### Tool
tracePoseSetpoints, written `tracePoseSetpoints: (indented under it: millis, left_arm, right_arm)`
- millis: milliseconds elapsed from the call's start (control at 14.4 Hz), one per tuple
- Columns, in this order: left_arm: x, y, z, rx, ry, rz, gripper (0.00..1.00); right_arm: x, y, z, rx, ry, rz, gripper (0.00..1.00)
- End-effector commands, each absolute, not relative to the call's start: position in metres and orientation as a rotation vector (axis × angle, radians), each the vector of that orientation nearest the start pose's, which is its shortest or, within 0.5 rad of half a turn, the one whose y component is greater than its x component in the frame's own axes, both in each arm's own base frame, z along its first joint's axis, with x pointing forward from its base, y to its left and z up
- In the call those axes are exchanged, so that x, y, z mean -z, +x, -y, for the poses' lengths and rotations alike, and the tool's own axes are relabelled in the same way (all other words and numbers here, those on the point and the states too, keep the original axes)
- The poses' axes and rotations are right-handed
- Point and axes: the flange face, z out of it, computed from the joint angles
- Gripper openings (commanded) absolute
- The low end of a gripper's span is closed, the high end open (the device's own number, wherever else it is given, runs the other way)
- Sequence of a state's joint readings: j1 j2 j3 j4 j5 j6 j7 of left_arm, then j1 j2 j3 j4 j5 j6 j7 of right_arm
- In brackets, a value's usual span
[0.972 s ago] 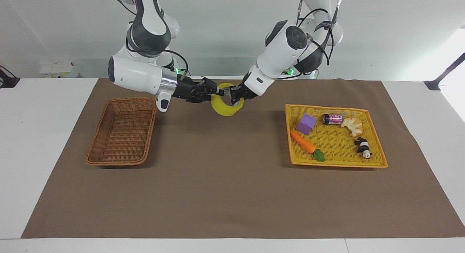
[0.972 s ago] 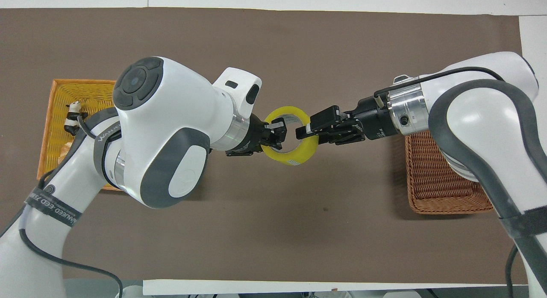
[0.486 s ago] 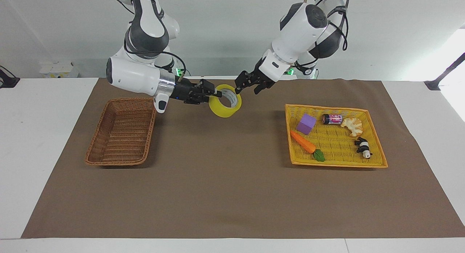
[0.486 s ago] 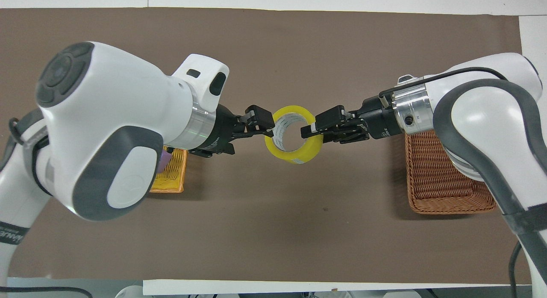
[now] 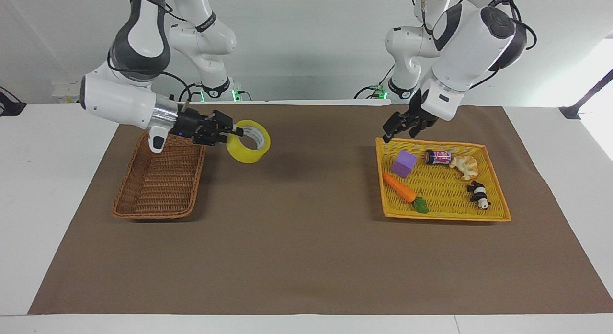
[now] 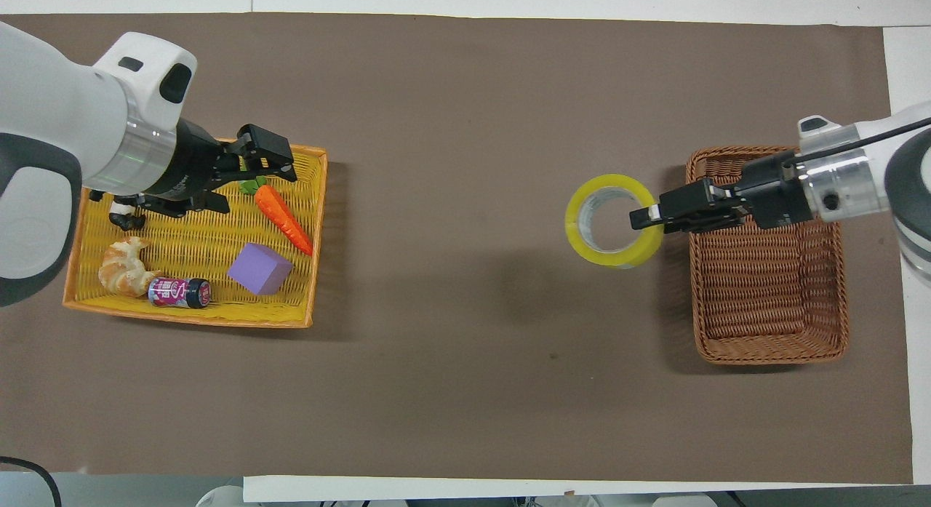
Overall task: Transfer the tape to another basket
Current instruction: 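Lower the tape roll into the brown basket and open the right gripper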
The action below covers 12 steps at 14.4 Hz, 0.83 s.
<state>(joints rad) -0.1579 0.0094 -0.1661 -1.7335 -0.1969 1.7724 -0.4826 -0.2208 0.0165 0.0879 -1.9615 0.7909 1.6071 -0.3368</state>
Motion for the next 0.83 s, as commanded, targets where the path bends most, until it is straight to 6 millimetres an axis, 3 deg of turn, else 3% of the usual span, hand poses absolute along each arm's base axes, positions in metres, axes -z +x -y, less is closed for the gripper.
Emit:
tracePoseSetpoints:
  millis: [0, 139, 278, 556, 764]
  left_arm:
    - [-0.556, 0.544, 0.129, -0.085, -3.291, 0.127, 0.99]
    - [-0.558, 0.552, 0.085, -0.064, -3.296, 0.090, 0.99]
    - [-0.558, 0.554, 0.067, -0.052, -3.290, 0.116, 0.99]
    - [-0.557, 0.554, 0.055, -0.039, -3.188, 0.090, 0.99]
    - [-0.556, 0.553, 0.056, -0.046, -3.187, 0.092, 0.99]
  right_arm:
    - [-0.466, 0.510, 0.079, -0.151, -2.345, 0.041, 0.00]
    - [-0.458, 0.492, 0.126, -0.131, -2.323, -0.020, 0.00]
    - [-0.436, 0.488, 0.155, -0.110, -2.304, -0.023, 0.00]
    - [-0.388, 0.487, 0.196, -0.097, -2.316, -0.044, 0.00]
    - [-0.363, 0.486, 0.204, -0.092, -2.302, -0.027, 0.00]
